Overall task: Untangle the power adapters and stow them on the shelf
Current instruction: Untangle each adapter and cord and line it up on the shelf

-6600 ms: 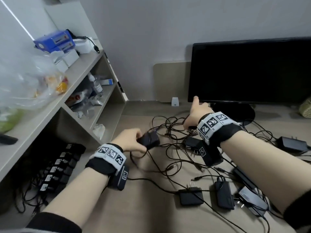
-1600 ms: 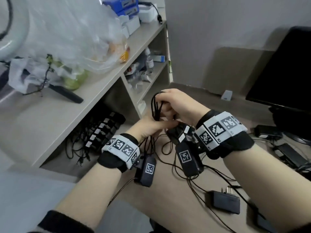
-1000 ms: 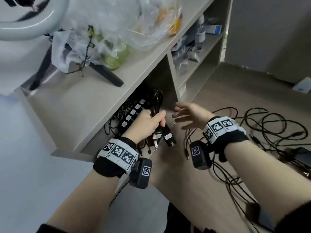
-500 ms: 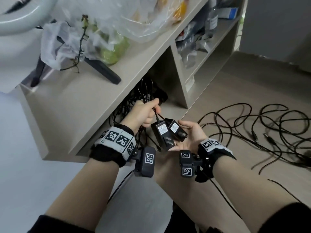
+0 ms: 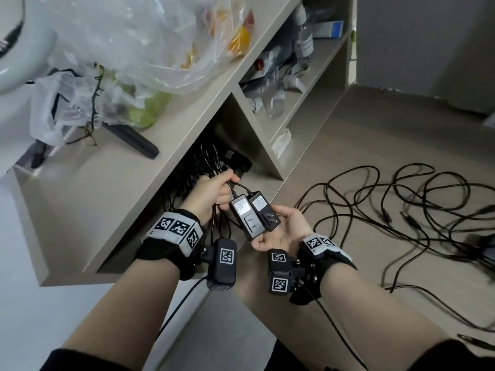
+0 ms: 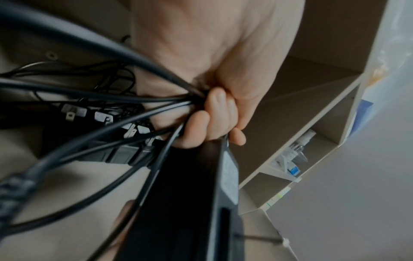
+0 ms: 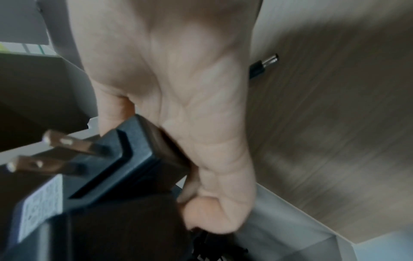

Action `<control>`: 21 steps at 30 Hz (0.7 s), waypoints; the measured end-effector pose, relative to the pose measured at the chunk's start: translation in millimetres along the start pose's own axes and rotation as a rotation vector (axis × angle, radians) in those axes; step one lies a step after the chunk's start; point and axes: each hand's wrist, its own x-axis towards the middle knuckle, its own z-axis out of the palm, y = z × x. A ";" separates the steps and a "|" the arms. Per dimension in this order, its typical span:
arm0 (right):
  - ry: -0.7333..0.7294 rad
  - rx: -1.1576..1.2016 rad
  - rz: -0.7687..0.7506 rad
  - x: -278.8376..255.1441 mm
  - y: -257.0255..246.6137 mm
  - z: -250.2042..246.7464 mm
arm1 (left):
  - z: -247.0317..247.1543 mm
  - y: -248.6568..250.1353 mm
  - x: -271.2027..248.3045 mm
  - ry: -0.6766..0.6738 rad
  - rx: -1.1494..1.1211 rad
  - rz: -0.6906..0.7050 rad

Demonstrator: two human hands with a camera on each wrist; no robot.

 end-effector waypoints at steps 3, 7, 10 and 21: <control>-0.072 0.012 0.005 -1.8 -0.9 -2.4 | 4.1 -2.5 4.4 0.010 -0.052 -0.004; 0.086 0.049 -0.026 -1.1 -5.6 5.0 | 2.3 -0.6 5.8 -0.005 0.029 -0.044; 0.249 -0.011 -0.015 1.8 -10.1 5.8 | -6.1 4.4 7.2 -0.001 0.338 -0.097; 0.468 -0.394 0.191 29.4 15.1 35.3 | -28.2 -2.9 20.6 0.216 1.445 -0.275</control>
